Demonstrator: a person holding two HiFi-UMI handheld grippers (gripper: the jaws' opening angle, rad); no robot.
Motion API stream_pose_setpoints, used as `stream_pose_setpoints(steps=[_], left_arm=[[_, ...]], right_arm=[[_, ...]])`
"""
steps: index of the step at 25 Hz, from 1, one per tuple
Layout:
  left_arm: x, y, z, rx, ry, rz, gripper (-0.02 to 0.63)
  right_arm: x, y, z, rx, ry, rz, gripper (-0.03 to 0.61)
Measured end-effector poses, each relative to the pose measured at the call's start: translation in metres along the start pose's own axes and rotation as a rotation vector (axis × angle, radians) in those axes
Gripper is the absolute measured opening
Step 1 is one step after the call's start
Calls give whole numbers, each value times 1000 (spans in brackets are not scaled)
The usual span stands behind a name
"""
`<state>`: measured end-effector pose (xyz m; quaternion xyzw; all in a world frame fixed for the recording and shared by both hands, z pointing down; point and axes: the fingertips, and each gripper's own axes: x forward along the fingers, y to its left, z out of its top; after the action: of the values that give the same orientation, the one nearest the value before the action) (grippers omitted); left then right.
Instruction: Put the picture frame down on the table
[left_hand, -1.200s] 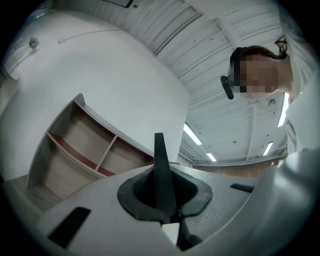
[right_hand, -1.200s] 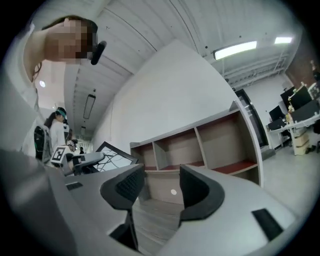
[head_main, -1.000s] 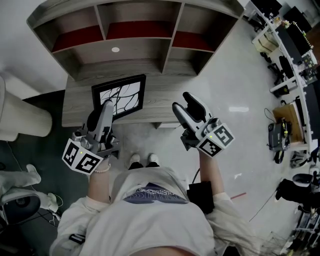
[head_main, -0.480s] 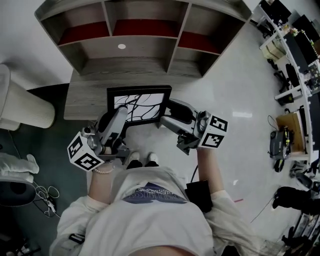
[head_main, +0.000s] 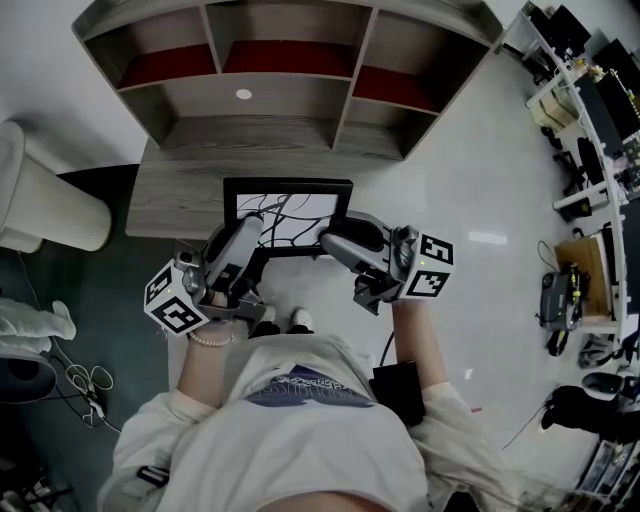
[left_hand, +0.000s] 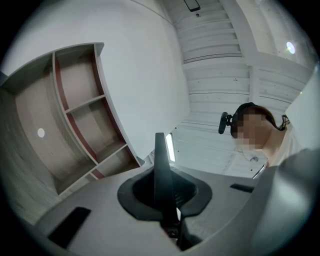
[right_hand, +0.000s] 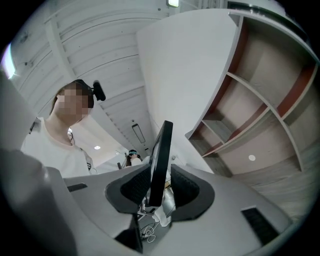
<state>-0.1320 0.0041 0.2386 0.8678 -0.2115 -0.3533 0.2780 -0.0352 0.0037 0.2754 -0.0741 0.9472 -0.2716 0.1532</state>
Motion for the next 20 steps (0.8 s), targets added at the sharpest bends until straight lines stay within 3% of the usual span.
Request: stream_pose_setpoints(steps=[1, 11, 20], left_arm=[[0, 1, -1, -8, 0, 5, 21], [-3, 11, -7, -68, 36, 33, 21], [1, 14, -18, 42, 175, 109, 32]], right_arm=[[0, 1, 0, 0, 0, 1, 101], [-2, -6, -4, 97, -7, -3, 78], [-2, -13, -3, 186, -4, 12, 68]])
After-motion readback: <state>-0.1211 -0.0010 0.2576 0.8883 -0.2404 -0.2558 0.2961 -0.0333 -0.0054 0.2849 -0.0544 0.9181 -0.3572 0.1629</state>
